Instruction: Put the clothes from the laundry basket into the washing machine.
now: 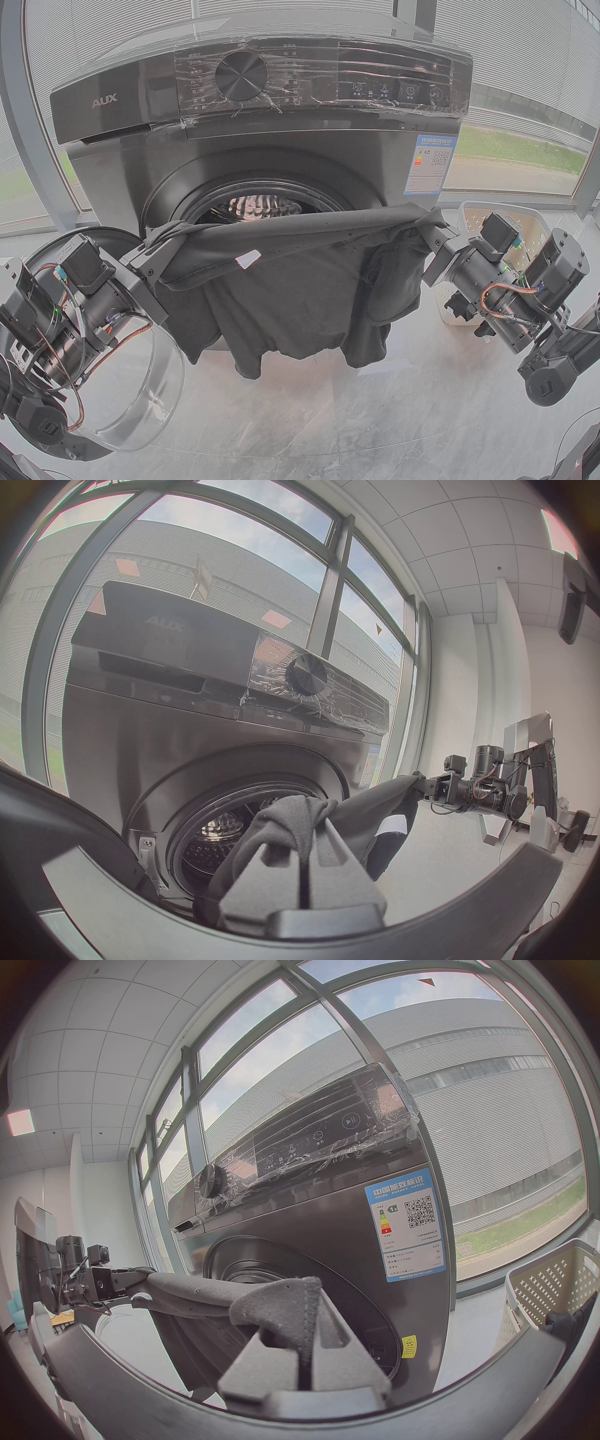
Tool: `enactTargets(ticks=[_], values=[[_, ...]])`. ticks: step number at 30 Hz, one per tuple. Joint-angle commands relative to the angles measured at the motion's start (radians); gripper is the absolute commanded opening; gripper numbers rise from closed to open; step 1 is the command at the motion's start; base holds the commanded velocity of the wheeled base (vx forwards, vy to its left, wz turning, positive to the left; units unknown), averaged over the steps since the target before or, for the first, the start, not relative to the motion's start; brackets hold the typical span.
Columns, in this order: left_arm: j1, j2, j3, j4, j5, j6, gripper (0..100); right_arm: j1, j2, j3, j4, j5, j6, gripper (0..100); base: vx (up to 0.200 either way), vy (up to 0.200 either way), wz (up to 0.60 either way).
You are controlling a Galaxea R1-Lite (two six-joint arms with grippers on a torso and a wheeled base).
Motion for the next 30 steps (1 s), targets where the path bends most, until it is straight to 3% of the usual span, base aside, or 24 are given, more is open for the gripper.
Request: enactTargets(ticks=[1, 30], values=[[0.002, 0.002, -0.002, 0.000, 0.000, 0.000, 0, 0.002, -0.001, 0.001, -0.001, 0.000, 0.000, 0, 0.000, 0.000, 0.00], [0.006, 0.016, -0.005, 0.012, -0.001, -0.008, 0, 0.015, 0.009, 0.007, 0.001, -0.017, 0.000, 0, 0.000, 0.000, 0.00]])
